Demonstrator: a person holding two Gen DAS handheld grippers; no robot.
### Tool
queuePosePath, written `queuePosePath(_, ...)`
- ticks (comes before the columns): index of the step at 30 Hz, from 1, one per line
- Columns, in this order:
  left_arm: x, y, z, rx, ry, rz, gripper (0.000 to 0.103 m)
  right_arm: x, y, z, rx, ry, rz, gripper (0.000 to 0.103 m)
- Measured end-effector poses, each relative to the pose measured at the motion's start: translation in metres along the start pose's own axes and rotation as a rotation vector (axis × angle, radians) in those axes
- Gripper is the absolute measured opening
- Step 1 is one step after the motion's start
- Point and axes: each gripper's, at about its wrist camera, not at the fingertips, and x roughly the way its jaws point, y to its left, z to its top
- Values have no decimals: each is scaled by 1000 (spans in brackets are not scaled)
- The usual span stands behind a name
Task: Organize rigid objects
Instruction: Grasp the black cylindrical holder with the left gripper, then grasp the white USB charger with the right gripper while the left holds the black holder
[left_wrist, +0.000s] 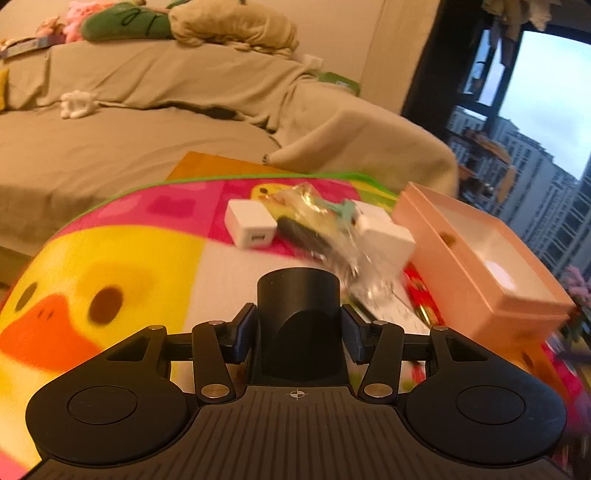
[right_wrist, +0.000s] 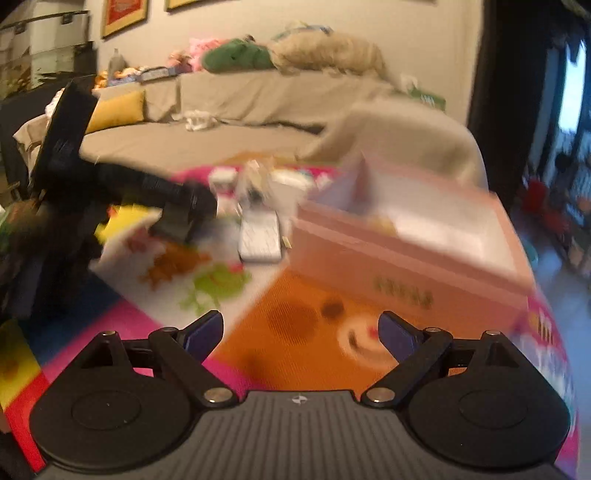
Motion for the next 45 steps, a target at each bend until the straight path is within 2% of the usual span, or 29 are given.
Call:
queuePosePath(5, -17, 11, -12, -53, -34, -74, 53, 15, 17, 61, -87, -56, 37, 91)
queuePosePath(8, -21, 14, -13, -68, -74, -82, 54, 42, 14, 108, -42, -2, 75, 91)
queuePosePath(11, -23, 18, -13, -88, -102, -100, 53, 84, 3, 150, 24, 74, 63, 91)
queuePosePath(14, -24, 25, -14, -126, -111, -108, 54, 134, -3, 181, 18, 143, 3, 91)
queuePosePath(16, -24, 26, -14, -135, -117, -106, 53, 171, -5, 199, 2, 194, -67, 90)
queuePosePath(18, -26, 25, -15, -126, -132, -110, 53, 207, -11, 212, 48, 271, -96, 75)
queuePosePath(20, -28, 26, -16, -125, -140, -116, 53, 241, -18, 218, 103, 350, -85, 72)
queuePosePath(22, -28, 30, -16, -145, -141, -126, 54, 264, -20, 216, 112, 381, -118, 70)
queuePosePath(24, -27, 34, -15, -169, -141, -132, 54, 277, -17, 212, 78, 397, -167, 57)
queuePosePath(27, -27, 38, -16, -197, -141, -136, 54, 294, -15, 204, 41, 466, -173, 39)
queuePosePath(32, -27, 44, -16, -234, -139, -139, 54, 282, -9, 200, -1, 494, -139, 29)
queuePosePath(34, -27, 47, -16, -253, -137, -141, 54, 270, -6, 194, -23, 510, -124, 28)
queuePosePath(40, -25, 51, -17, -286, -114, -148, 54, 217, 15, 166, -89, 545, -16, 27)
queuePosePath(45, -23, 51, -17, -295, -101, -148, 54, 168, 39, 141, -157, 618, 139, 27)
